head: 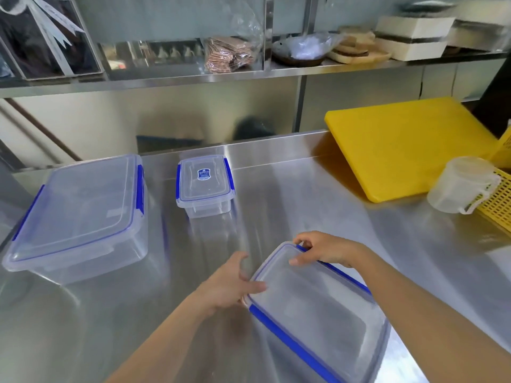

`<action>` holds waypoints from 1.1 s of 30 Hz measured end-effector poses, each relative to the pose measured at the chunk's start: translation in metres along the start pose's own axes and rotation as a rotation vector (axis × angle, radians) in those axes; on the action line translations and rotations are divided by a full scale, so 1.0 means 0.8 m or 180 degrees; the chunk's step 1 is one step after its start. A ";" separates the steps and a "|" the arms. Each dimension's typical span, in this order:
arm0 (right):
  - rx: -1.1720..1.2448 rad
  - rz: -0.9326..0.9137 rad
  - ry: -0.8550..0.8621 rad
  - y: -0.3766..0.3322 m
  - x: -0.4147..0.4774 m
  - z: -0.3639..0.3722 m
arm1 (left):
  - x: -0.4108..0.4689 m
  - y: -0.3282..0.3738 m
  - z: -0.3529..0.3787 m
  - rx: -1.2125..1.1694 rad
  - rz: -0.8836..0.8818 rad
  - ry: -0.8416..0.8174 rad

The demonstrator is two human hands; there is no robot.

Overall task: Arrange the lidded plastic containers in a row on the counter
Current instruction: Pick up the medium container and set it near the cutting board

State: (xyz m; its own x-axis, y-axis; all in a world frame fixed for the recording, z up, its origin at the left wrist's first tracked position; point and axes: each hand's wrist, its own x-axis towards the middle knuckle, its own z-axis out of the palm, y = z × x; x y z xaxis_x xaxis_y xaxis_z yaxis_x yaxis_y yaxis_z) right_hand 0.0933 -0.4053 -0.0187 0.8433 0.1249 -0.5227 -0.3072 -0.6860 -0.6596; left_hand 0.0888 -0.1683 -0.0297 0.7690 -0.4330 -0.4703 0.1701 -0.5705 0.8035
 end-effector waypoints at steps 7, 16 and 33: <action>0.0764 0.0272 0.1892 0.012 0.015 0.004 | 0.000 0.013 0.017 -0.0772 0.0128 0.1003; 0.0662 0.0304 0.0217 0.015 -0.011 -0.009 | -0.001 0.001 0.048 0.0216 0.0346 -0.0082; 0.1313 -0.0145 0.1044 0.014 0.026 -0.009 | 0.081 0.018 0.011 0.0090 0.1051 0.0757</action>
State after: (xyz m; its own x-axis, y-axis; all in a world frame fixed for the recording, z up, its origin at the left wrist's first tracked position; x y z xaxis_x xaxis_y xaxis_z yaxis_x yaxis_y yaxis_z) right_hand 0.1105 -0.4157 -0.0333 0.9332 -0.1283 -0.3357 -0.3593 -0.3378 -0.8699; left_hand 0.1353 -0.2109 -0.0519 0.9010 -0.4246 -0.0886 -0.1241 -0.4481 0.8853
